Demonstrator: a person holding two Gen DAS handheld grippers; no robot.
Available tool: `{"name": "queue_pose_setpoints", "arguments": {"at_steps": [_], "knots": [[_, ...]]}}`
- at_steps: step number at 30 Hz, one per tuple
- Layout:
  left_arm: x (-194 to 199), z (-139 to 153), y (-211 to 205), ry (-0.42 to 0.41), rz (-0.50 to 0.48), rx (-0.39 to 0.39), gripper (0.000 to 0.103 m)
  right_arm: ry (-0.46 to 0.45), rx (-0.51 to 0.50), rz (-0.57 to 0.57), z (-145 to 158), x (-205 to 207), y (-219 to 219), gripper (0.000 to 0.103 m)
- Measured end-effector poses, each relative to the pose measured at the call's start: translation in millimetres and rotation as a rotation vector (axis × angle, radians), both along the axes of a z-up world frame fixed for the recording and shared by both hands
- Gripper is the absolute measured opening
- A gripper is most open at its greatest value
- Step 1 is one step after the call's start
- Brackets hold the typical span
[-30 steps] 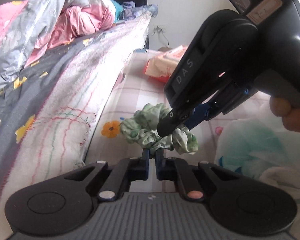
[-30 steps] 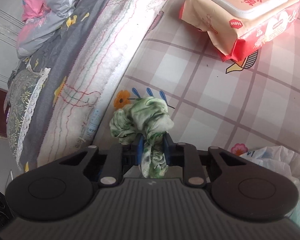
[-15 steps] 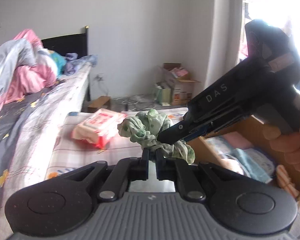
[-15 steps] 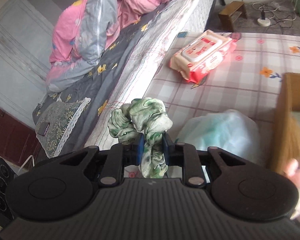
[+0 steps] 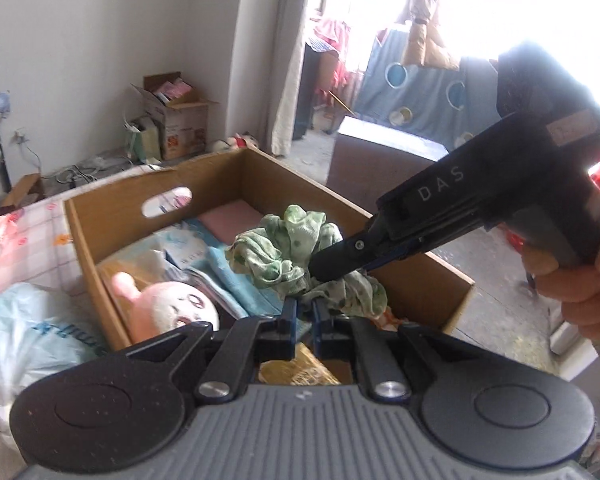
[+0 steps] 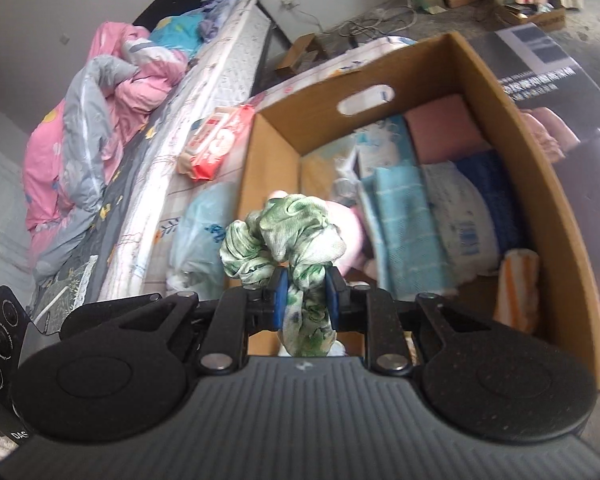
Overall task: Organize soft objects
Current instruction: 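Carry the scrunchie in the right gripper over the box, then lower the scrunchie into the box and open the right gripper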
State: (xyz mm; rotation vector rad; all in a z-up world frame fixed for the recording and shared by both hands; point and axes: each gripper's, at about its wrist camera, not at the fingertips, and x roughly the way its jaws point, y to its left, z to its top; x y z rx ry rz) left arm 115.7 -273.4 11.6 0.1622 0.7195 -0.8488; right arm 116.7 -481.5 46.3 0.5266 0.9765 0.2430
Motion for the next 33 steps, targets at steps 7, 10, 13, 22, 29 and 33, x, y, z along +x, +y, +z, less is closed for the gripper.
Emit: {"name": "queue_pose_setpoints", "arguments": {"at_steps": [7, 10, 13, 22, 29, 33], "knots": [[5, -25, -4, 0.041, 0.006, 0.070, 0.030, 0.127, -0.127, -0.046, -53, -18, -39, 0.022], [5, -13, 12, 0.019, 0.057, 0.072, 0.034, 0.181, -0.177, -0.008, -74, -11, -34, 0.022], [10, -2, 30, 0.008, 0.106, 0.065, 0.037, 0.202, -0.220, 0.040, -81, -4, -23, 0.022], [5, 23, 77, -0.035, 0.221, 0.012, 0.066, 0.144, -0.325, 0.021, -66, 3, -15, 0.054], [-9, 32, 114, -0.071, 0.333, 0.011, 0.095, -0.093, -0.244, -0.095, -22, -38, -13, 0.069], [-18, 32, 136, -0.090, 0.434, 0.060, 0.103, -0.275, -0.265, -0.123, 5, -77, 14, 0.089]]}}
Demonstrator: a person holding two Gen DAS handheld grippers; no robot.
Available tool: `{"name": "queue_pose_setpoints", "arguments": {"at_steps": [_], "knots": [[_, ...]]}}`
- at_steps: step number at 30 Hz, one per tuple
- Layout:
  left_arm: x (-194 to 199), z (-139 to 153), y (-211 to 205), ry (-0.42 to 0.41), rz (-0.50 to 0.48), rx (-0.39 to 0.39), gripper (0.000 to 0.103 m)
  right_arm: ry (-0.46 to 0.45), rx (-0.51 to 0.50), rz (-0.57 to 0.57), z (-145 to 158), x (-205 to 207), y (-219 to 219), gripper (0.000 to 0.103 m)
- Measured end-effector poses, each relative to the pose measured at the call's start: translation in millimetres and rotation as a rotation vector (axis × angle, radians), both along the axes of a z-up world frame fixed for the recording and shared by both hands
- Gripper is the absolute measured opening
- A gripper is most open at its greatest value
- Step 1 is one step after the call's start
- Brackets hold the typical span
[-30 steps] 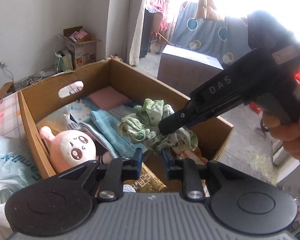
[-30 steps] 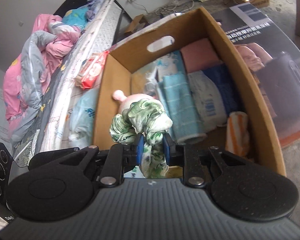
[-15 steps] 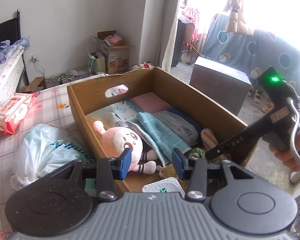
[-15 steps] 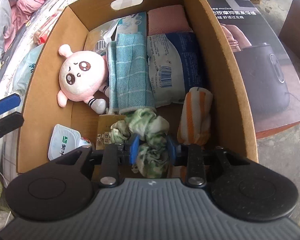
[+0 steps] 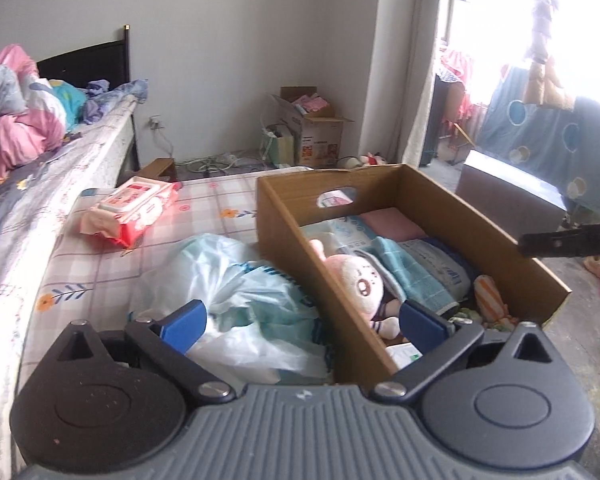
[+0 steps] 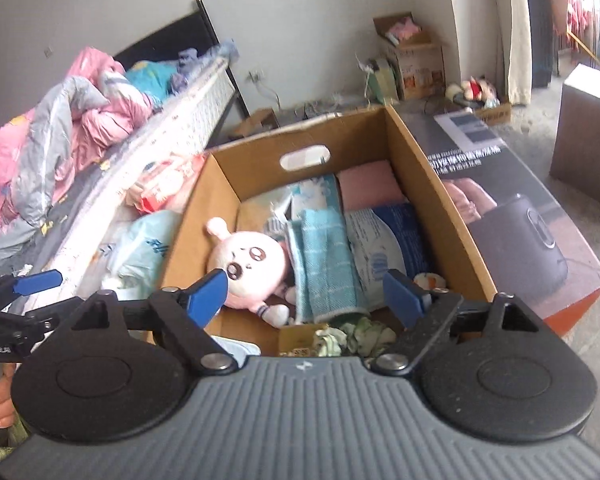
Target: Organize soft objects
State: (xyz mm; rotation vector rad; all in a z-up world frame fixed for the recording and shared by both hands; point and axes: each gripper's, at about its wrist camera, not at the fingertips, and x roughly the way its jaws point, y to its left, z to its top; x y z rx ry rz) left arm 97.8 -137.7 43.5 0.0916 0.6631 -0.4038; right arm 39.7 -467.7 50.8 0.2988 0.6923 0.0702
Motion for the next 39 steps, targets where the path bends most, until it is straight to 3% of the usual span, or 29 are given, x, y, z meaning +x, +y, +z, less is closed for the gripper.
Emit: {"name": "queue_pose_setpoints", "arguments": {"at_steps": [3, 6, 14, 17, 20, 24, 28, 39], "knots": [[-9, 2, 16, 0.014, 0.065, 0.032, 0.103, -0.085, -0.014, -0.013, 9, -23, 24, 0.102], [-17, 3, 29, 0.033, 0.120, 0.041, 0.103, -0.120, -0.013, -0.022, 10, -39, 48, 0.102], [-49, 6, 44, -0.008, 0.215, 0.098, 0.103, -0.062, -0.065, -0.066, 1, -60, 110, 0.102], [-52, 0, 46, 0.034, 0.251, 0.114, 0.103, -0.046, -0.106, -0.061, -4, -70, 128, 0.102], [-54, -10, 52, 0.115, 0.281, 0.073, 0.103, -0.029, -0.153, -0.037, -7, -79, 145, 0.102], [-65, -20, 53, 0.172, 0.277, 0.037, 0.103, 0.001, -0.146, 0.005, -12, -90, 158, 0.102], [-81, -23, 42, 0.160, 0.256, 0.078, 0.103, 0.041, -0.123, 0.018, -17, -95, 165, 0.102], [-89, -14, 33, 0.134, 0.263, 0.083, 0.103, 0.075, -0.177, -0.009, -22, -93, 162, 0.102]]}}
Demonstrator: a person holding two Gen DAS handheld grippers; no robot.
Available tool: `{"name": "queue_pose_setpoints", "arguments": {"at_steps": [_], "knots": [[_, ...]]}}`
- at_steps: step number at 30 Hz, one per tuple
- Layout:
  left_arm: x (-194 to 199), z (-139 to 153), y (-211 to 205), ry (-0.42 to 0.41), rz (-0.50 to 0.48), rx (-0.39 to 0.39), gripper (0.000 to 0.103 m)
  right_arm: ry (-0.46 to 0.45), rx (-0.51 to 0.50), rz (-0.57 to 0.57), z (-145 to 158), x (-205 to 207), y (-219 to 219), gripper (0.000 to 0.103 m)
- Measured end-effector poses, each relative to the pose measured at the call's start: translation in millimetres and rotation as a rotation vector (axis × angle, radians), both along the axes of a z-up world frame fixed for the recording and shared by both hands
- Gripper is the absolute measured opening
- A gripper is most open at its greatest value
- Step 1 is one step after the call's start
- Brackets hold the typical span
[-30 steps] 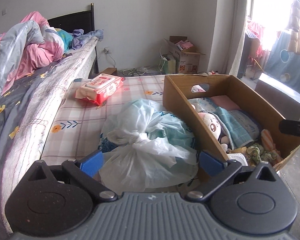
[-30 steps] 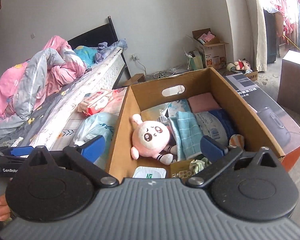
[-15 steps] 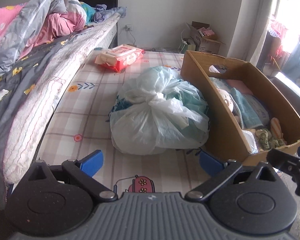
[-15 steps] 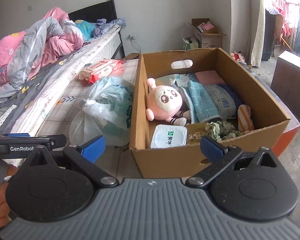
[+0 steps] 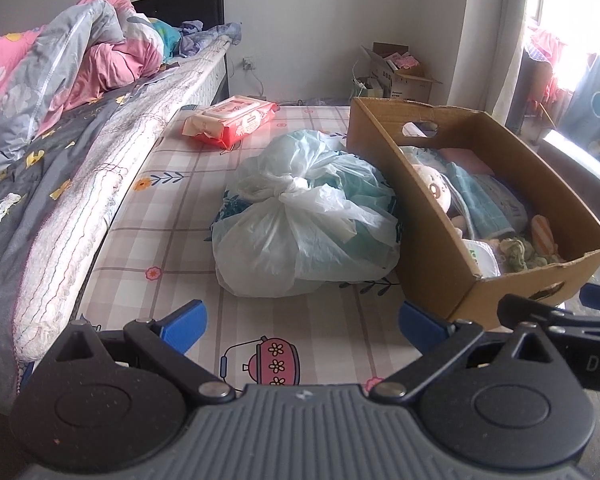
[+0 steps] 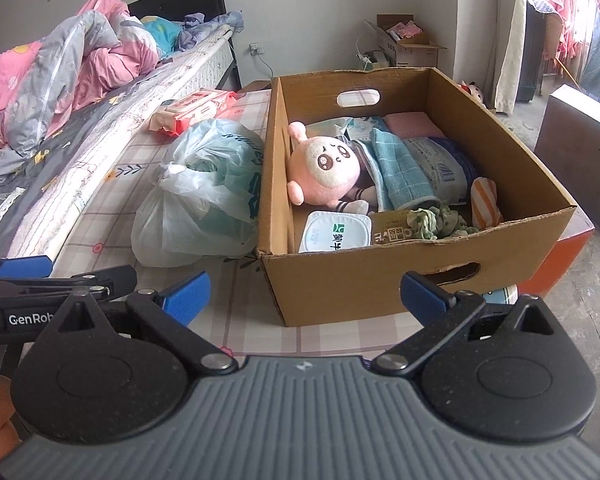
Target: Organize soft objects
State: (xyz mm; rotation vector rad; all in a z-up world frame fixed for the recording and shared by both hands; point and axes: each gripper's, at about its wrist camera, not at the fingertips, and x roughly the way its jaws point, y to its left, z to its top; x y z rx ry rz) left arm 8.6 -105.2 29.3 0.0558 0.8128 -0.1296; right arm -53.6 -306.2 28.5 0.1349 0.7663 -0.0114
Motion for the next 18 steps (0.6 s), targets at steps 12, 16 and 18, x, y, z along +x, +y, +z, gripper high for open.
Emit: {"name": "queue_pose_setpoints", "arguments": {"at_steps": [12, 16, 18], "knots": [[7, -5, -10, 0.019, -0.010, 0.019, 0.102, 0.019, -0.019, -0.029, -5, 5, -8, 0.102], [9, -6, -12, 0.025, -0.013, 0.021, 0.102, 0.024, -0.019, -0.037, -6, 7, -10, 0.102], [10, -7, -13, 0.028, -0.013, 0.021, 0.102, 0.026, -0.027, -0.037, -7, 9, -10, 0.102]]}}
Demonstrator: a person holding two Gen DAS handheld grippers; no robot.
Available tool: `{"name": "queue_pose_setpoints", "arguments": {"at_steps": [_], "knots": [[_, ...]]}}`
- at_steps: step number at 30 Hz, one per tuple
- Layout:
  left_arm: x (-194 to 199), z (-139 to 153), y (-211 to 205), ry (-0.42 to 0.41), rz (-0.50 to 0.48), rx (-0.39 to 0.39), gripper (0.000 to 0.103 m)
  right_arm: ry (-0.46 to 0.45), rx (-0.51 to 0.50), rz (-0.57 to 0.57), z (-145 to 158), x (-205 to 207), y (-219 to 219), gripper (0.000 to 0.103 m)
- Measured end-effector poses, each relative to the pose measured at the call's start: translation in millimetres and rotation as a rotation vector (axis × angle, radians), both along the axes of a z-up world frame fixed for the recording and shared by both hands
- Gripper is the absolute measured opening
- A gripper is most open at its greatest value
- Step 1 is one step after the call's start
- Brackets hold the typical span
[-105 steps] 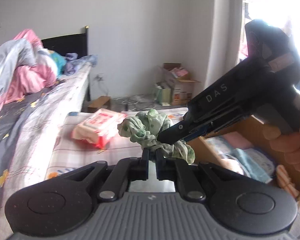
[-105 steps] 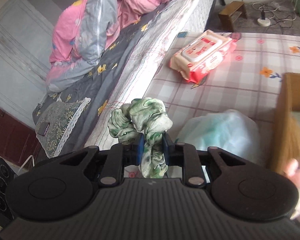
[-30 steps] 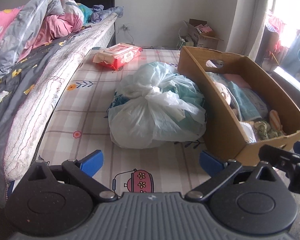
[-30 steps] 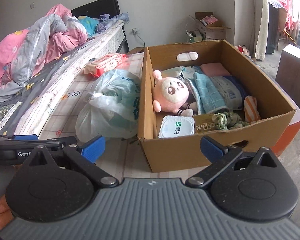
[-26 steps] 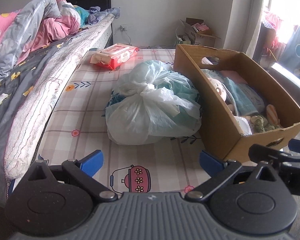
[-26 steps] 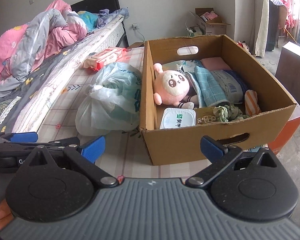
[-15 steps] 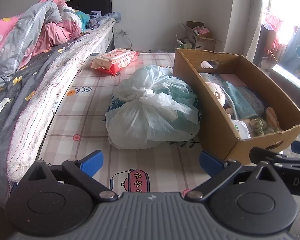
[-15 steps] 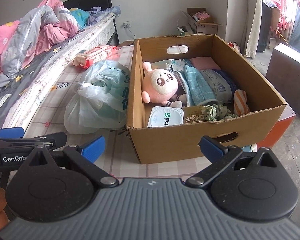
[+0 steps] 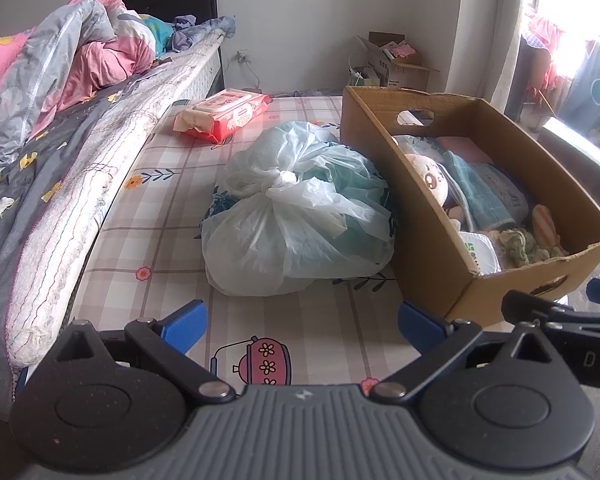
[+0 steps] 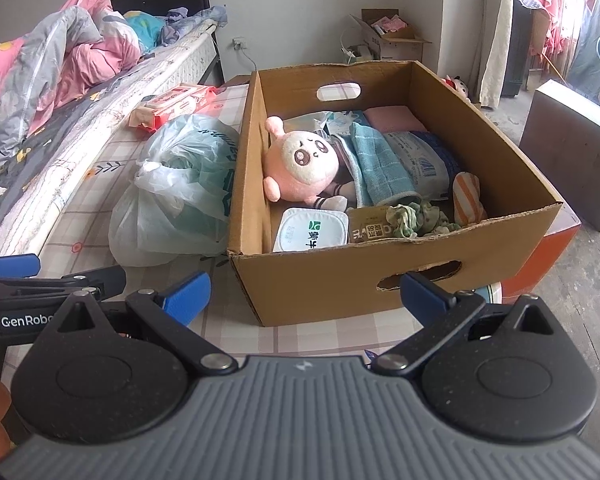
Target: Organize soft objects
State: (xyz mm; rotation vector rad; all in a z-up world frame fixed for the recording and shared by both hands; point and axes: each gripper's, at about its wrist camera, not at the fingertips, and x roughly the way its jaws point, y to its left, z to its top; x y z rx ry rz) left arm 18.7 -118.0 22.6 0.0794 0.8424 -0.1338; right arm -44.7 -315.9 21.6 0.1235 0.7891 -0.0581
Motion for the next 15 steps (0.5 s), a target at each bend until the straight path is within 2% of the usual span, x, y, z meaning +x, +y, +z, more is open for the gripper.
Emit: {"name": "queue_pose_setpoints", "arguments": {"at_steps": [15], "knots": [[2.6, -1.7, -2.5, 0.009, -0.002, 0.004, 0.100, 0.017, 0.001, -0.002, -3.9, 4.3, -1.3, 0.102]]}}
